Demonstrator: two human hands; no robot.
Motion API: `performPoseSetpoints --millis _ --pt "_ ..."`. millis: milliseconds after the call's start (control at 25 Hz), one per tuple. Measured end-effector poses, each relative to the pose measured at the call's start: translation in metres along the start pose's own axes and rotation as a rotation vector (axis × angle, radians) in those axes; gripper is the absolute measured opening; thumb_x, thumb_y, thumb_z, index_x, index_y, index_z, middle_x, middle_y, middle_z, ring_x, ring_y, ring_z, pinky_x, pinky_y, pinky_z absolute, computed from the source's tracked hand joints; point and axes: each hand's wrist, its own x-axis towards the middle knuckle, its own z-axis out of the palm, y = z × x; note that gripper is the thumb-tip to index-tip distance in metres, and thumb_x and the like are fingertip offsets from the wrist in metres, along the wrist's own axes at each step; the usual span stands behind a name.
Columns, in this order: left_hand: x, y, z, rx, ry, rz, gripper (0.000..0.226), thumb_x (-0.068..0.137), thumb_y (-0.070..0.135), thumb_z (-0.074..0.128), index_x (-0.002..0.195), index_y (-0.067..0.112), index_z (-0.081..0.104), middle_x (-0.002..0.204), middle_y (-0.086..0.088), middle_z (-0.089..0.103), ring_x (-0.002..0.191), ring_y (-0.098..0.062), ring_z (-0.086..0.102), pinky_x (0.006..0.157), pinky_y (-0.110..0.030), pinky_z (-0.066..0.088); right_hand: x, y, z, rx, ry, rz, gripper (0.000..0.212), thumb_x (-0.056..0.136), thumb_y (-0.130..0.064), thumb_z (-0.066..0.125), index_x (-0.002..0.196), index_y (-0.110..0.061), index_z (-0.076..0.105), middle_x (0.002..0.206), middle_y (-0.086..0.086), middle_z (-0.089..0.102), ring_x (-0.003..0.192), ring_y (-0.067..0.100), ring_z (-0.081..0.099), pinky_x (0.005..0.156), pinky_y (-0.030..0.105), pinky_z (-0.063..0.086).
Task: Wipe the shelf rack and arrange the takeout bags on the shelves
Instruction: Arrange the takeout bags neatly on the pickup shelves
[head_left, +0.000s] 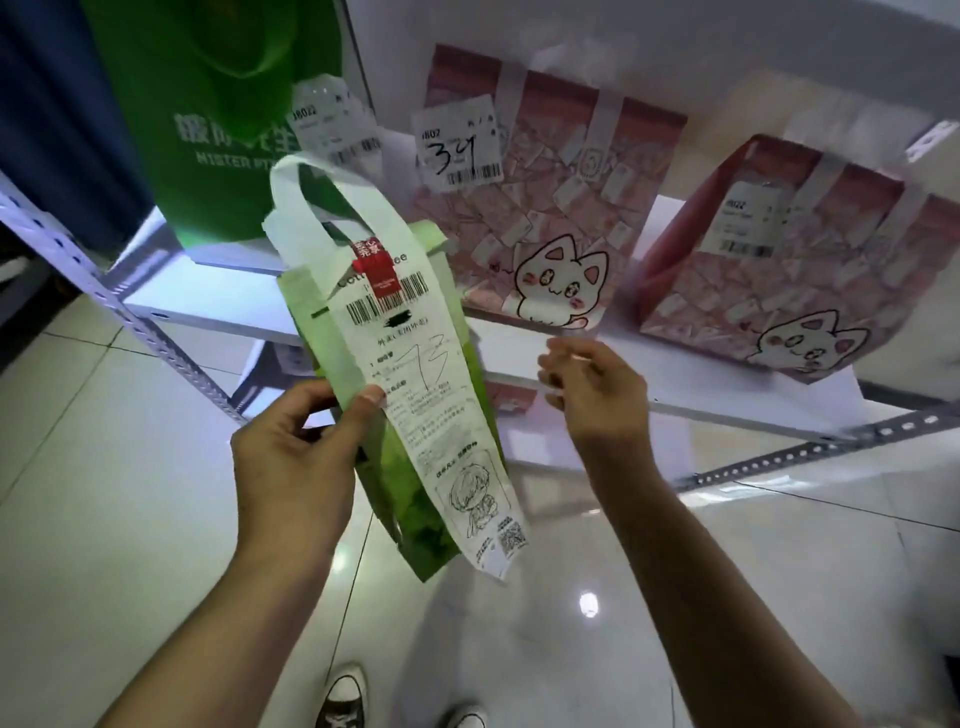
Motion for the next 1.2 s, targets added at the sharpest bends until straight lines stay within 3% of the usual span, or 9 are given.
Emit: performPoseSetpoints --millis 160,320,440,640,720,840,1040,1120,1200 --pt "0.007 -0.003 0.001 0.016 -0.025 -0.017 0.01 0.088 0.02 0.075 0.091 0.029 0.078 0.088 0.013 0.078 0.07 -0.011 0.074 0.061 -0.02 0.059 0.081 -0.026 0.002 0.048 0.301 -0.052 0.028 0.091 -0.018 0.067 0.118 -0.016 0.06 0.093 -0.006 0.069 0.084 0.01 0.067 0.083 0.033 0.056" --pt "0.015 0.002 0.0 0.084 -0.054 -0.012 0.006 0.089 0.021 0.074 0.092 0.025 0.077 0.086 0.008 0.079 0.065 -0.011 0.073 0.054 -0.017 0.055 0.131 -0.031 0.016 0.086 0.363 -0.086 0.051 0.089 -0.012 0.071 0.135 -0.01 0.05 0.123 0.008 0.062 0.106 0.022 0.063 0.091 0.03 0.052" --pt "0.02 0.009 -0.008 0.121 -0.081 0.015 0.007 0.088 0.025 0.074 0.093 0.029 0.078 0.091 0.006 0.078 0.069 -0.014 0.072 0.063 -0.028 0.06 0.149 -0.026 0.01 -0.115 0.528 -0.153 0.071 0.086 -0.032 0.075 0.144 -0.011 0.04 0.145 0.012 0.045 0.128 0.025 0.051 0.101 0.024 0.043" --pt "0.022 0.015 -0.017 0.149 -0.083 0.062 0.007 0.087 0.031 0.074 0.092 0.034 0.077 0.089 0.009 0.078 0.067 -0.011 0.071 0.07 -0.034 0.054 0.184 -0.035 0.007 -0.482 0.299 -0.121 0.086 0.091 -0.048 0.062 0.158 -0.012 0.023 0.161 0.009 0.031 0.148 0.024 0.03 0.12 0.034 0.024" --pt "0.021 0.012 -0.015 0.133 -0.063 0.051 0.007 0.086 0.029 0.075 0.091 0.034 0.078 0.083 0.008 0.079 0.063 -0.009 0.07 0.07 -0.03 0.051 0.194 -0.033 0.011 -0.577 0.21 -0.121 0.081 0.089 -0.044 0.063 0.155 -0.015 0.025 0.155 0.01 0.04 0.142 0.027 0.038 0.118 0.039 0.03" --pt "0.023 0.008 -0.012 0.125 -0.065 0.038 0.008 0.085 0.028 0.076 0.091 0.034 0.078 0.081 0.005 0.079 0.063 -0.009 0.071 0.071 -0.03 0.051 0.2 -0.021 0.015 -0.401 0.221 -0.08 0.065 0.083 -0.033 0.072 0.137 -0.014 0.043 0.132 0.011 0.059 0.122 0.03 0.057 0.105 0.041 0.045" --pt "0.026 0.002 -0.016 0.153 -0.087 0.034 0.007 0.087 0.027 0.074 0.089 0.032 0.077 0.087 0.007 0.079 0.068 -0.011 0.072 0.073 -0.035 0.055 0.19 -0.006 0.019 -0.221 0.285 -0.147 0.028 0.089 -0.012 0.071 0.111 -0.002 0.056 0.102 0.013 0.065 0.079 0.011 0.06 0.067 0.015 0.044" --pt "0.026 0.0 -0.018 0.147 -0.092 0.025 0.006 0.088 0.026 0.073 0.09 0.031 0.077 0.088 0.005 0.079 0.069 -0.012 0.072 0.073 -0.034 0.055 0.18 -0.015 0.021 0.022 0.204 -0.155 0.02 0.09 -0.004 0.069 0.106 -0.006 0.057 0.101 0.017 0.066 0.077 0.01 0.063 0.063 0.011 0.048" --pt "0.026 0.0 -0.021 0.142 -0.093 0.026 0.007 0.088 0.025 0.073 0.091 0.029 0.077 0.088 0.005 0.079 0.07 -0.014 0.073 0.073 -0.033 0.054 0.169 -0.024 0.022 0.124 0.234 -0.122 0.009 0.094 -0.017 0.068 0.1 -0.014 0.062 0.103 0.014 0.072 0.082 0.018 0.067 0.067 0.018 0.054"
